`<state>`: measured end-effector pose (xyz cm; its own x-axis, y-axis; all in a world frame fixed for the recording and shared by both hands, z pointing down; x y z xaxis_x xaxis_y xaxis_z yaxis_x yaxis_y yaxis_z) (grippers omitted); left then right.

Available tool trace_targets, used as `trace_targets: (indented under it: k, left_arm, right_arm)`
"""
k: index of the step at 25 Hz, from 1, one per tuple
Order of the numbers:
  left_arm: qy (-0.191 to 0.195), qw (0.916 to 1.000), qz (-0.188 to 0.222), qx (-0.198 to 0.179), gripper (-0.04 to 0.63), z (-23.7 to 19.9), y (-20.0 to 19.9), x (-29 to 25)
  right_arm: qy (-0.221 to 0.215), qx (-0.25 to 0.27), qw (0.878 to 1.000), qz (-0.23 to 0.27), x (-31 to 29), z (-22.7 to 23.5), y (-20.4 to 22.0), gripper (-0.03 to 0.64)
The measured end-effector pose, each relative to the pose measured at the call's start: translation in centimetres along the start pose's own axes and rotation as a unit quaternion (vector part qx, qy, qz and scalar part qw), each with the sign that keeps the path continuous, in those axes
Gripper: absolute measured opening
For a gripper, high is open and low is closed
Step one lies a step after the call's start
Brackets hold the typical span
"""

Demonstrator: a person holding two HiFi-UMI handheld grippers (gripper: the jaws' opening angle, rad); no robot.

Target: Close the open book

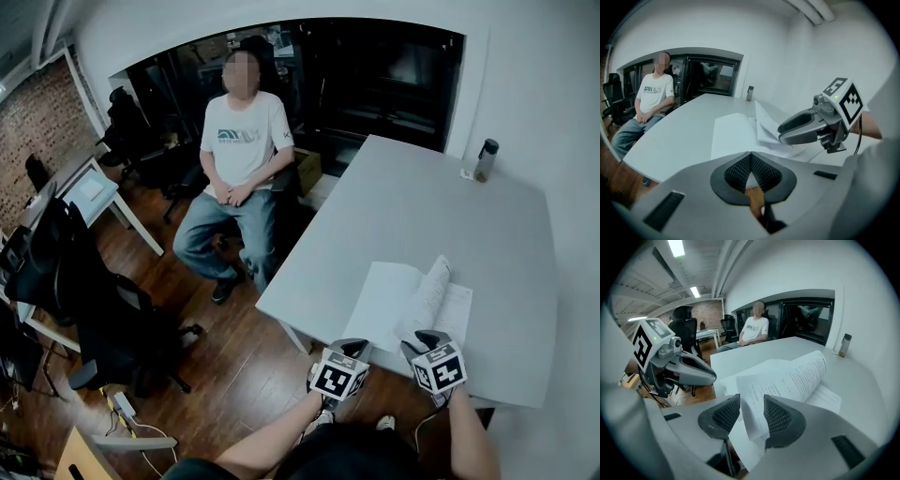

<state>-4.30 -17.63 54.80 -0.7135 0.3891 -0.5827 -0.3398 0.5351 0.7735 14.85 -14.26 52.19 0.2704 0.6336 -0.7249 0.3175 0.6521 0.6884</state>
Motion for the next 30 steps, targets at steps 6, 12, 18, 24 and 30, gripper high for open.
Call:
trace_targets:
  k: [6, 12, 18, 24, 30]
  left_arm:
    - [0.021, 0.9997, -0.003, -0.013, 0.005, 2.1, -0.6, -1.7]
    - [0.034, 0.9991, -0.017, -0.020, 0.005, 3.4, -0.1, -3.0]
    - [0.031, 0.9987, -0.037, -0.015, 0.005, 4.0, 1.2, -3.8]
    - [0.014, 0.9988, -0.046, -0.003, 0.005, 3.7, 2.0, -3.9]
    - [-0.012, 0.9984, -0.049, 0.027, 0.005, 3.0, 2.5, -4.5]
  right_arm:
    - [0.048, -0.049, 0.998, 0.006, 2.9, 2.7, 2.7, 0.137]
    - [0.081, -0.101, 0.992, -0.006, 5.5, 4.5, 6.5, 0.137]
    - [0.104, -0.147, 0.984, 0.009, 8.1, 5.4, 9.2, 0.138]
    - [0.142, -0.153, 0.977, 0.042, 10.1, 7.1, 8.1, 0.138]
    - [0.130, -0.123, 0.984, 0.024, 9.4, 6.7, 7.1, 0.003]
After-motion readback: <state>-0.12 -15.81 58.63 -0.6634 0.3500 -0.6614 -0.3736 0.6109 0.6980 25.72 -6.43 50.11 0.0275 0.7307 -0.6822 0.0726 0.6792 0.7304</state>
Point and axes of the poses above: the fingertips, and each gripper's own axes: x backward along the fingers, z to its right, y out of its underside, the point moved 10 cm from there along x, backward along the fingers
